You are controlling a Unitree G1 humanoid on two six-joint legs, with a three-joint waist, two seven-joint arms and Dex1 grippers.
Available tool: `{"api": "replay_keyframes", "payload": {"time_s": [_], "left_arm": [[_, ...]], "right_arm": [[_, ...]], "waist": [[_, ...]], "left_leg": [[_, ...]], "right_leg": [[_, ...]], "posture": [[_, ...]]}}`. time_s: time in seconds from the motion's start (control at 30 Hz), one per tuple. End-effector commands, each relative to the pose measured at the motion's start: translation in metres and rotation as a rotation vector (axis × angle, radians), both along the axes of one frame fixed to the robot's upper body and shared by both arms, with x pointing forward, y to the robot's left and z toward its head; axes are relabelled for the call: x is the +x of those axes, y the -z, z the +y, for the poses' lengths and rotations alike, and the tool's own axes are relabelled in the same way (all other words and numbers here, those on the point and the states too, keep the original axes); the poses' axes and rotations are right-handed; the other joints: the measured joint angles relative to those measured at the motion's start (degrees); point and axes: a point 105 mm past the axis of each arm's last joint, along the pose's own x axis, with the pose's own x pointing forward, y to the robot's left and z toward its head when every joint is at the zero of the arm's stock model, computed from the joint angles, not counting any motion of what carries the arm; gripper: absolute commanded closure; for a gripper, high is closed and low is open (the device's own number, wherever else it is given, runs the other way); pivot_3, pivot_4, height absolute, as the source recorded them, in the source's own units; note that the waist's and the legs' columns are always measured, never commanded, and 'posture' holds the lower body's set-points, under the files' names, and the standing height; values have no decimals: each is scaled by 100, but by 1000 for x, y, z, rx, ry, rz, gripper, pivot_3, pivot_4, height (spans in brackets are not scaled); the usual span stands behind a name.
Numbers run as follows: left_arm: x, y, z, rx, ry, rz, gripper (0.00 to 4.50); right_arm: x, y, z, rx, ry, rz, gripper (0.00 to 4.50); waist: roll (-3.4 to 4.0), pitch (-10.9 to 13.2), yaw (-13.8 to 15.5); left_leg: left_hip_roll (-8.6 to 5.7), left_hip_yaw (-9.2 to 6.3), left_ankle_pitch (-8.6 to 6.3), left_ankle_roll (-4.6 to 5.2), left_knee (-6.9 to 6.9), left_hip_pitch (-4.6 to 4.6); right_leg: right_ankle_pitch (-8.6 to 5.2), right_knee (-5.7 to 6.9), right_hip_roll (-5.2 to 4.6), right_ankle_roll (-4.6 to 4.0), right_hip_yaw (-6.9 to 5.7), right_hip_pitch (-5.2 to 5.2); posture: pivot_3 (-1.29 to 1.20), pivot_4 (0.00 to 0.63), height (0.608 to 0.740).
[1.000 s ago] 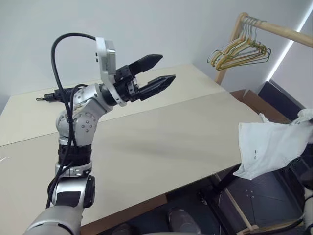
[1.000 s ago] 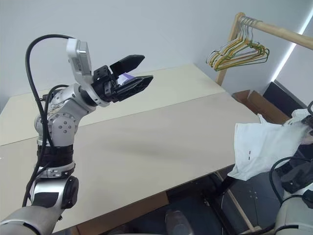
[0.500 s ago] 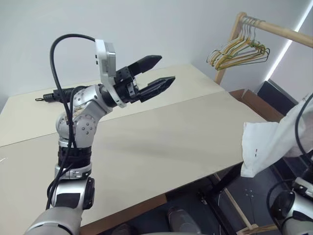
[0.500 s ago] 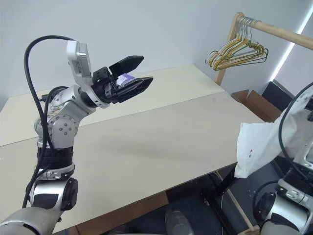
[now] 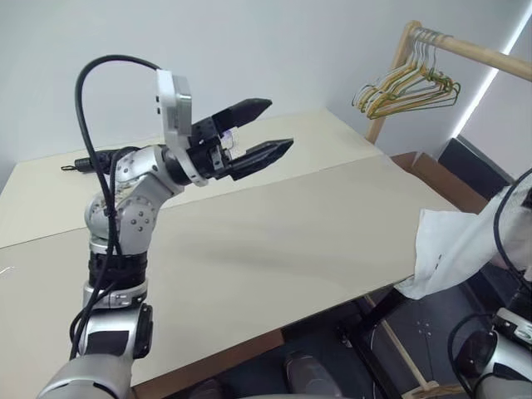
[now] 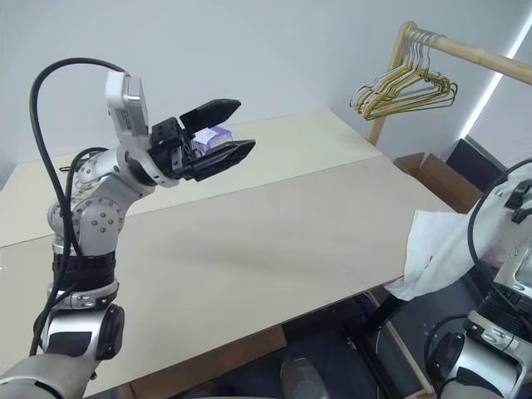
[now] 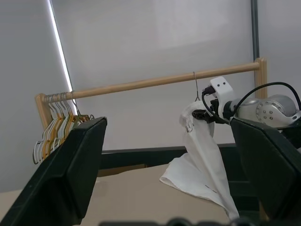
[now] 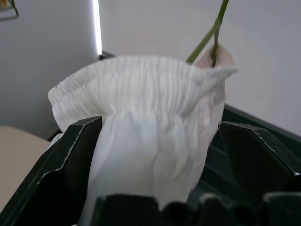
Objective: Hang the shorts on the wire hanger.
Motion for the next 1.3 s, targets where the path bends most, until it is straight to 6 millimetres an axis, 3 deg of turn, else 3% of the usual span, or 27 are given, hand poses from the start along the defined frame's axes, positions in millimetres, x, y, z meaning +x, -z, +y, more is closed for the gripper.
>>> {"api": "replay_keyframes", "payload": {"time_s": [0.03,0.23,0.37,0.5,0.7,0.77,0.9,1.0,1.3], "left_arm": [[-5,-7,1,11,3,-58,0],[-5,-5,2,29,12,-71,0],[-4,-6,2,31,15,-73,0],[-1,-5,1,25,4,-74,0],[7,16,9,17,-114,-78,0],[8,32,17,81,-150,-43,0],[9,51,34,151,-233,-5,0],[-2,77,54,291,-306,-8,0],[-34,97,81,381,-365,33,0]], "right_arm": [[-7,-10,8,-16,-42,-41,39],[-35,-8,13,-20,-113,-122,39],[-53,-18,23,-101,-213,-211,39],[-57,-44,59,-189,-487,-371,39],[-36,-61,116,-247,-877,-415,39],[-21,-59,146,-262,-1095,-348,39],[-1,-51,180,-292,-1342,-258,39],[21,-46,217,-284,-1561,-220,39],[49,-10,268,-319,-1894,-20,39]], "waist": [[0,0,-2],[-1,1,14],[-1,1,32],[-3,2,-7],[-8,5,-52],[-11,7,-73],[-37,22,-57],[-46,29,-45],[-72,49,682]], "left_leg": [[0,0,0,0,-1,0],[1,0,-7,-11,-10,0],[-1,0,-7,-12,-36,-2],[-2,3,-12,-21,-49,4],[-3,4,-24,-41,-60,28],[-4,4,-24,-41,-63,28],[-4,1,-24,-41,-66,30],[-2,5,-24,-41,-72,31],[3,8,-22,-37,-79,-14]], "right_leg": [[0,0,0,0,0,0],[-2,-13,1,-3,-1,-1],[6,-43,1,10,2,0],[7,-49,2,12,9,0],[6,-51,10,7,30,12],[7,-51,10,4,30,9],[9,-52,10,2,30,7],[12,-57,11,-1,41,3],[14,-59,1,-2,27,-47]], "posture": [[-215,0,740],[-222,0,740],[-230,0,740],[-238,0,740],[-212,0,740],[-196,0,740],[-158,0,740],[-98,0,740],[22,0,740]]}}
